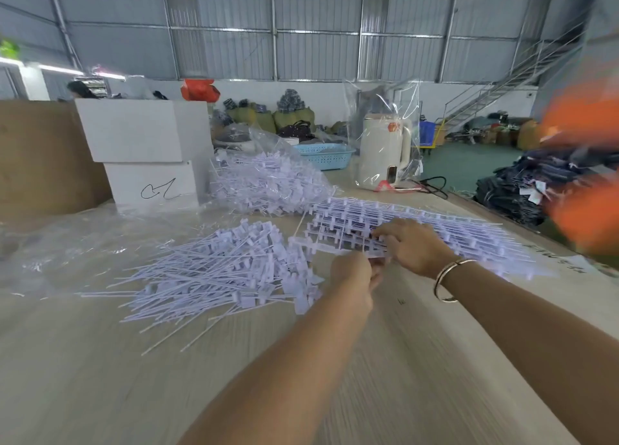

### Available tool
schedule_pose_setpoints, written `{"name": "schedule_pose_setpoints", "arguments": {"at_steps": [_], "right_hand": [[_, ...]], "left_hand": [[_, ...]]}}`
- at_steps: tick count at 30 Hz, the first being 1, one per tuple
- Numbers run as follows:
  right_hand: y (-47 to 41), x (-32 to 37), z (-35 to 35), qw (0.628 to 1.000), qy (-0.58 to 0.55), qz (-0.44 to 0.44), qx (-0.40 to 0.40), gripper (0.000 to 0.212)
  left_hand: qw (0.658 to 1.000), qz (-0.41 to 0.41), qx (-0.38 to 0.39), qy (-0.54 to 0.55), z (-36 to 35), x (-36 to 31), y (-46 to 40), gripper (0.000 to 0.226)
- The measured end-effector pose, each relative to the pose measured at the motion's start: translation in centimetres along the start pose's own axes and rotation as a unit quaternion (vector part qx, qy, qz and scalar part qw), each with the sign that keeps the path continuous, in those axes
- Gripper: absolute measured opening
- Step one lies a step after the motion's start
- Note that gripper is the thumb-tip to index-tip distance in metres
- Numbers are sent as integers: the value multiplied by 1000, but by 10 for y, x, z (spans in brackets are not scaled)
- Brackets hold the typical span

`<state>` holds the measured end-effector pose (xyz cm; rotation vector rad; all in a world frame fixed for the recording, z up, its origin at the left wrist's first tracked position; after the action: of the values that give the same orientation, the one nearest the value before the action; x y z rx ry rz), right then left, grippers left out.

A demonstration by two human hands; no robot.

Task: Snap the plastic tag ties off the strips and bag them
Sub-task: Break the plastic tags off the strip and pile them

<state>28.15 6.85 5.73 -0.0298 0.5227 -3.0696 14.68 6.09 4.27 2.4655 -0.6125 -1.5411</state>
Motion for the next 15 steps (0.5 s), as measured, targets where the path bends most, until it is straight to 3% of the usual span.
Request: {"name": "schedule_pose_setpoints", "arguments": {"at_steps": [3, 7, 10, 15], "right_hand": [[-9, -14, -3, 996, 77, -13, 32, 35], [-11, -17, 5, 999, 11, -18, 46, 38], [-11, -18, 14, 998, 32, 5, 54, 50], [-12, -1, 17, 988, 101, 33, 112, 34]], "left_hand": [[999, -28, -17, -29, 6, -3, 0, 34], [991, -87, -42, -90, 20, -12, 2, 25], [987, -102, -52, -110, 30, -10, 5, 27], [998, -46, -44, -24, 24, -2, 13, 21]]}}
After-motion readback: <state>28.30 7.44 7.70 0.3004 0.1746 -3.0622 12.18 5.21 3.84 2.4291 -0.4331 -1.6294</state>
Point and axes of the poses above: each hand's wrist, its own y-axis away from the middle knuckle, its own z-axis out of the back of the hand, x = y × z, the point moved 1 cm from there along -y, towards the middle knuckle, and after that the axes turned 3 degrees about y, right-handed, at the moved point
